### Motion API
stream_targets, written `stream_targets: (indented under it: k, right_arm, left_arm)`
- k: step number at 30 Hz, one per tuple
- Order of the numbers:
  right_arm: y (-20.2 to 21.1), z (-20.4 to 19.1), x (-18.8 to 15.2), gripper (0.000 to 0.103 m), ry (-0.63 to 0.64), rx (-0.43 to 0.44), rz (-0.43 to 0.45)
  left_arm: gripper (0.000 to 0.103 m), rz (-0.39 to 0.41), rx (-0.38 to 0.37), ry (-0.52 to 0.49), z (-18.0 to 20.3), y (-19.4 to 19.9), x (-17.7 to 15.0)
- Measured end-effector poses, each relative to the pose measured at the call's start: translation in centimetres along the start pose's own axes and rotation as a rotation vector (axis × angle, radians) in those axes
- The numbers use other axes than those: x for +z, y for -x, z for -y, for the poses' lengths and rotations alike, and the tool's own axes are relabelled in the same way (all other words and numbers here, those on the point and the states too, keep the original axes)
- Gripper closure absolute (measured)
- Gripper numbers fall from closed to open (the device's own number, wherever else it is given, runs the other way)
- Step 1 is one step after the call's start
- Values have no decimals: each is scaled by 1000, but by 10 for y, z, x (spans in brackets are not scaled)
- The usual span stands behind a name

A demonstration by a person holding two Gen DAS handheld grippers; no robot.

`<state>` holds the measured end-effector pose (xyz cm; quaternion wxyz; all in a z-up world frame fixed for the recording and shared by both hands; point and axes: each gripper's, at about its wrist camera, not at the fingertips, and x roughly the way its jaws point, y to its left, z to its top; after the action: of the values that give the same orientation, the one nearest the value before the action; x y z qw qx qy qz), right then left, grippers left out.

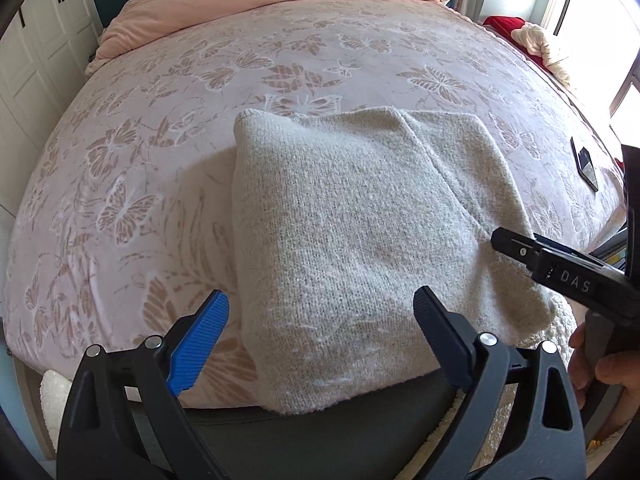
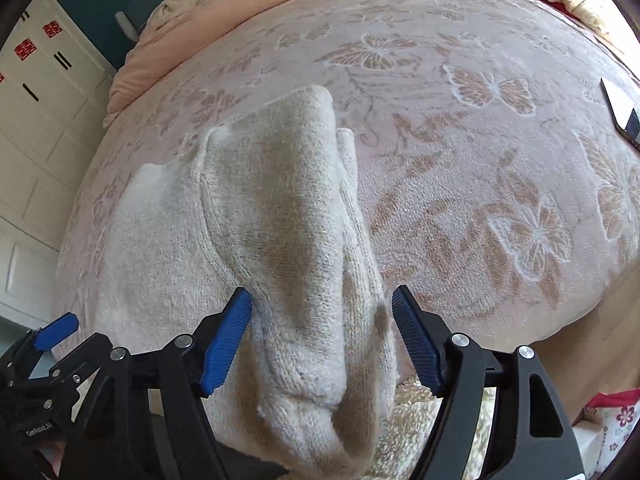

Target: Fold small clothes

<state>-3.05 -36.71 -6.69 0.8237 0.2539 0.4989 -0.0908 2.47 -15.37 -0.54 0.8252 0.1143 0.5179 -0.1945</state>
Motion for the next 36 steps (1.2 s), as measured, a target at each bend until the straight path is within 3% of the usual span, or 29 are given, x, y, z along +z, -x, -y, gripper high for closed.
stream_targets:
  k: [4, 8, 12, 16, 18, 20, 21, 22, 24, 27, 32, 36]
  right_arm:
    - [-15, 10, -7, 20, -45, 47, -10]
    - [-23, 23, -6, 14, -112, 130, -32]
    - [-28, 22, -4, 6, -96, 153, -45]
    - [-30, 16, -3, 5, -65, 164, -49]
    - [-31, 16, -2, 10, -62, 191, -49]
    - [-32, 18, -2, 28, -71, 251, -52]
    - [-33, 20, -1, 47, -87, 288, -62]
    - [-33, 22, -1, 54, -100, 296, -60]
    - [-26, 21, -1, 63, -125, 310, -52]
    - [-4, 9, -3, 67, -134, 319, -9]
    - [61, -10, -9, 68, -144, 377, 91]
    - [134, -26, -3, 68, -101, 379, 224]
  left_arm:
    - [12, -22, 8, 14, 1, -17, 3]
    - [5, -50, -48, 83, -10, -42, 4]
    - [5, -27, -94, 148, -23, -60, 1]
    - [5, 37, -165, 160, -29, -67, -6]
    - [5, 38, -237, 195, -38, -72, -11]
    - [5, -3, -333, 276, -49, -77, -13]
    - [8, -9, -362, 314, -54, -76, -13]
    - [11, -6, -378, 332, -56, -73, -13]
    - [25, -19, -379, 320, -54, -67, -11]
    - [44, -31, -385, 305, -51, -50, -2]
    - [50, 31, -422, 250, -45, 8, 21]
    - [50, 129, -462, 166, -33, 68, 40]
